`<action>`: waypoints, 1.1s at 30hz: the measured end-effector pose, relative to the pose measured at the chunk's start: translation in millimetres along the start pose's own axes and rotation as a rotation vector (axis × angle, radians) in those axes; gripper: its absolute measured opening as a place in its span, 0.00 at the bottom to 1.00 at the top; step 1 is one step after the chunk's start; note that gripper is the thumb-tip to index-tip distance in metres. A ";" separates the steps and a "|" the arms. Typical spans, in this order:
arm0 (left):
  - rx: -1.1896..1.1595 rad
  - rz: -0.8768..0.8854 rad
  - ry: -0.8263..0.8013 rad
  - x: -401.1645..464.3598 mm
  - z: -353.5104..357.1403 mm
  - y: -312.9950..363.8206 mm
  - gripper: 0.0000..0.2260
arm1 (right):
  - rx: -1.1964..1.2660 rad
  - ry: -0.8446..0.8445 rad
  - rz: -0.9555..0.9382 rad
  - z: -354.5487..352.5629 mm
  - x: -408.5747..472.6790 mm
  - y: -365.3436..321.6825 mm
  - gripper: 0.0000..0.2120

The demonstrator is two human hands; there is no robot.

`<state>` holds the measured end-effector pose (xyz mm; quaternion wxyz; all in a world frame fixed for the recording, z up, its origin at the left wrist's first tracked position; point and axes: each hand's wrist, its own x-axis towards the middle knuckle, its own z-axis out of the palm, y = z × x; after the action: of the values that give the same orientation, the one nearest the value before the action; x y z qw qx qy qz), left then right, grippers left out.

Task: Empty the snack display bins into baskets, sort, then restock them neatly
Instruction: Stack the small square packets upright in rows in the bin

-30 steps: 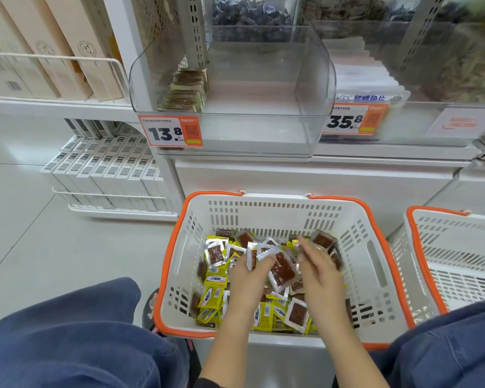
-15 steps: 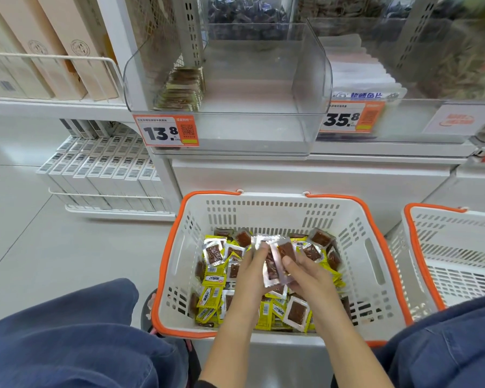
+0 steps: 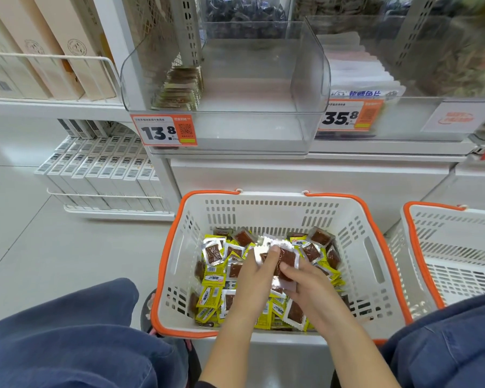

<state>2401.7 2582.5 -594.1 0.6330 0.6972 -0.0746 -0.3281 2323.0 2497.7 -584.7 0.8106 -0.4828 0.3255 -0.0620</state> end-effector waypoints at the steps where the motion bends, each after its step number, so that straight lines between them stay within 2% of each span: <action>1: 0.060 0.027 0.004 1.4 0.1 -2.5 0.16 | -0.007 0.009 -0.009 0.4 -0.2 2.6 0.10; 5: 0.029 0.003 0.053 4.8 0.9 -4.9 0.08 | -0.051 0.037 -0.051 5.8 -2.0 6.3 0.13; 6: -0.003 -0.018 0.037 3.5 1.3 -1.8 0.09 | -0.055 0.041 -0.052 7.5 -3.0 5.7 0.14; 11: -0.010 -0.161 -0.114 -1.5 4.0 8.5 0.29 | -0.111 0.081 -0.093 12.4 -3.9 6.0 0.18; 14: 0.039 -0.159 -0.205 -1.0 2.4 12.3 0.42 | -0.131 0.076 -0.133 15.6 -3.2 4.3 0.14; 18: 0.166 -0.051 -0.200 9.7 -3.1 49.5 0.32 | -0.055 0.067 -0.248 29.2 5.2 -22.6 0.11; 21: 0.133 0.175 -0.030 22.2 -14.2 110.2 0.24 | 0.017 0.024 -0.345 55.2 20.6 -71.0 0.14; 23: 0.056 0.353 0.227 34.2 -32.2 153.4 0.14 | -0.002 -0.022 -0.438 73.9 32.1 -112.9 0.16; 24: 0.045 0.430 0.389 41.4 -45.0 172.4 0.13 | -0.055 -0.044 -0.494 83.4 36.3 -136.8 0.16; 27: 0.092 0.543 0.828 69.2 -89.6 211.3 0.21 | -0.250 -0.139 -0.587 102.5 57.3 -204.5 0.17; 28: 0.083 0.535 0.900 79.7 -102.1 218.3 0.22 | -0.317 -0.159 -0.587 108.4 67.0 -224.5 0.18; 30: 0.043 0.498 0.923 102.0 -118.9 227.3 0.25 | -0.474 -0.197 -0.570 118.7 94.6 -257.4 0.20; 33: 0.052 0.458 0.894 131.6 -128.6 231.5 0.19 | -0.736 -0.237 -0.492 133.2 145.9 -287.5 0.17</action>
<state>2646.6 2577.9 -428.4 0.6411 0.7509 0.0446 0.1521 2576.6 2384.8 -373.5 0.5780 -0.8054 0.1062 -0.0773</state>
